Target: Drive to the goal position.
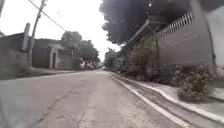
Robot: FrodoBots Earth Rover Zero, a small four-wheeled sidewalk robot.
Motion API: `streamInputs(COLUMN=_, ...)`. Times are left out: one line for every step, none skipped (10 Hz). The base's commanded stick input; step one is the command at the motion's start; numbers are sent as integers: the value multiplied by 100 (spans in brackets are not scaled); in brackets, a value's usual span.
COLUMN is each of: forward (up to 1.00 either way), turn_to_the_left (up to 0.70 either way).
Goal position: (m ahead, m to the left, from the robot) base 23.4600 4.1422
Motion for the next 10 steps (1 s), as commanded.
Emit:
streamInputs(forward=70, turn_to_the_left=0)
streamInputs(forward=70, turn_to_the_left=0)
streamInputs(forward=70, turn_to_the_left=0)
streamInputs(forward=70, turn_to_the_left=0)
streamInputs(forward=70, turn_to_the_left=0)
streamInputs(forward=70, turn_to_the_left=0)
streamInputs(forward=70, turn_to_the_left=0)
streamInputs(forward=70, turn_to_the_left=0)
streamInputs(forward=70, turn_to_the_left=0)
streamInputs(forward=70, turn_to_the_left=0)
